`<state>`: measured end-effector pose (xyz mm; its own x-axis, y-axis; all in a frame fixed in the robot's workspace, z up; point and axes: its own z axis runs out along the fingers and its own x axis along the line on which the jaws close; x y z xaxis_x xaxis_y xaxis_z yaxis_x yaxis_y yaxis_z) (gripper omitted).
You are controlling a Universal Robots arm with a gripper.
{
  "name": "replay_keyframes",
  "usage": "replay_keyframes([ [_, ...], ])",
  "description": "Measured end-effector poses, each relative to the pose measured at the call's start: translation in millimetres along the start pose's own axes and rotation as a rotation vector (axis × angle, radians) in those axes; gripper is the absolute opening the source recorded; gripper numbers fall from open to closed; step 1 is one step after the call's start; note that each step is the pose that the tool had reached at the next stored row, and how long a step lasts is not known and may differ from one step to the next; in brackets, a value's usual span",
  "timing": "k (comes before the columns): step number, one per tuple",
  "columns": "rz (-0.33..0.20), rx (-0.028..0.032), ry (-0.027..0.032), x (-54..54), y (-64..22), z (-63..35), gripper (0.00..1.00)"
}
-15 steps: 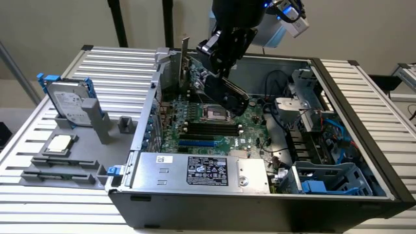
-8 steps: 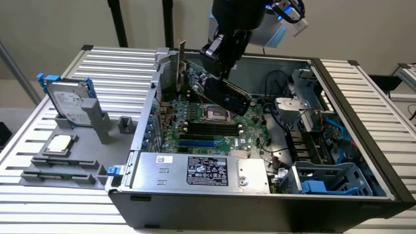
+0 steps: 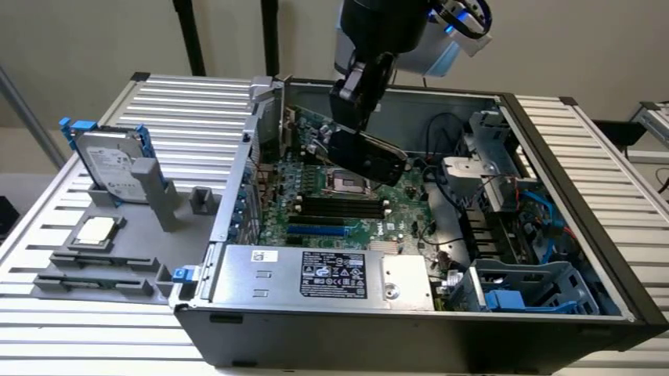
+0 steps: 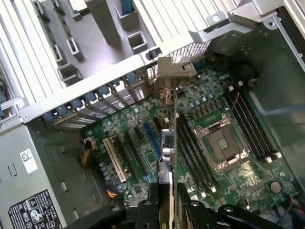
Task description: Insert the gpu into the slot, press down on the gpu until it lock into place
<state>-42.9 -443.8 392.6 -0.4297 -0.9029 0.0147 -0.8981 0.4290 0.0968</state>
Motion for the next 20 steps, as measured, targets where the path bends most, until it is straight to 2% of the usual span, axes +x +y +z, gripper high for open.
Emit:
replay_keyframes([
  [6, -0.109, 0.0061, 0.0076, -0.1, -0.4, 4.1, 0.26],
  [14, -0.254, 0.0108, 0.0122, -0.1, -1.0, 10.4, 0.26],
  [17, -0.306, 0.0113, 0.0098, -0.2, -1.2, 12.4, 0.26],
  [20, -0.348, 0.0109, 0.0005, -0.1, -1.2, 13.7, 0.26],
])
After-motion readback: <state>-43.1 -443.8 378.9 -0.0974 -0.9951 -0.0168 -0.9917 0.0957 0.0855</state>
